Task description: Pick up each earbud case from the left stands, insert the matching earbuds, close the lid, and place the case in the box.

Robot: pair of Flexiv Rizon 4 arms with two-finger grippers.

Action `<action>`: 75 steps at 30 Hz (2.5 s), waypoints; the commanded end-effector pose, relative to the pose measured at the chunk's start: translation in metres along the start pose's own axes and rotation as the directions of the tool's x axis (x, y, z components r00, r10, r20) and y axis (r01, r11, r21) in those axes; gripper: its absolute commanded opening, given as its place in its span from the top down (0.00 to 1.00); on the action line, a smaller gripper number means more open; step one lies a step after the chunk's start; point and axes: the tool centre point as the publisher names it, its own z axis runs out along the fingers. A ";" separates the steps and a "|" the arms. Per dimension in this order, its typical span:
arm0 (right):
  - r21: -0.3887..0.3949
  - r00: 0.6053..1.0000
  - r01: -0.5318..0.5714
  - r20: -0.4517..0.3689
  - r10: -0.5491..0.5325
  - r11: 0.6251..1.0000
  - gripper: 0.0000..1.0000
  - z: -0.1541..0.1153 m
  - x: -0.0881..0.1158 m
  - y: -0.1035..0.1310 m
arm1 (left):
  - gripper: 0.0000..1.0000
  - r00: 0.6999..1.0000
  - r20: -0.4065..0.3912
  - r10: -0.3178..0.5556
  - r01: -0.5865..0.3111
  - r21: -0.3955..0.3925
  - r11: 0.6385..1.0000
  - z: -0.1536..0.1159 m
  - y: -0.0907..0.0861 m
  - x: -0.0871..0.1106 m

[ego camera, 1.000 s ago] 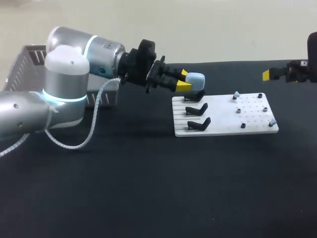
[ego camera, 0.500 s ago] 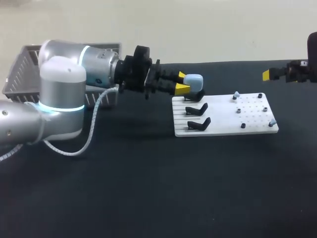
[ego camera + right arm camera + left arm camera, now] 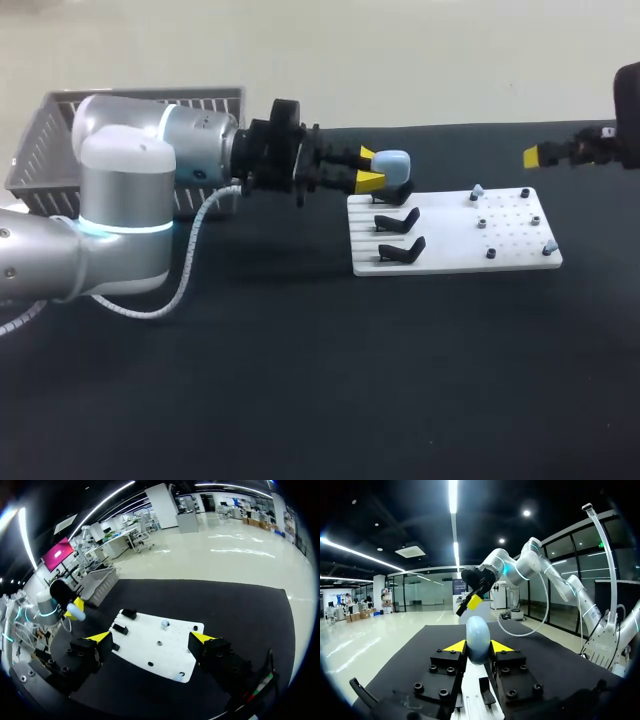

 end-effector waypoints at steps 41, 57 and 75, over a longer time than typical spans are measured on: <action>0.099 0.961 0.140 -0.252 -0.112 0.985 0.00 0.056 -0.001 0.146 | 1.00 1.000 0.001 0.003 -0.003 -0.038 0.999 0.000 -0.004 0.000; 0.099 0.963 0.118 -0.256 -0.089 0.988 0.00 0.069 -0.005 0.136 | 1.00 1.000 0.001 0.003 -0.003 -0.038 0.999 0.000 -0.004 0.000; 0.101 0.963 0.127 -0.251 -0.098 0.987 0.00 0.076 -0.012 0.137 | 1.00 1.000 0.001 0.003 -0.003 -0.038 0.999 0.000 -0.004 0.000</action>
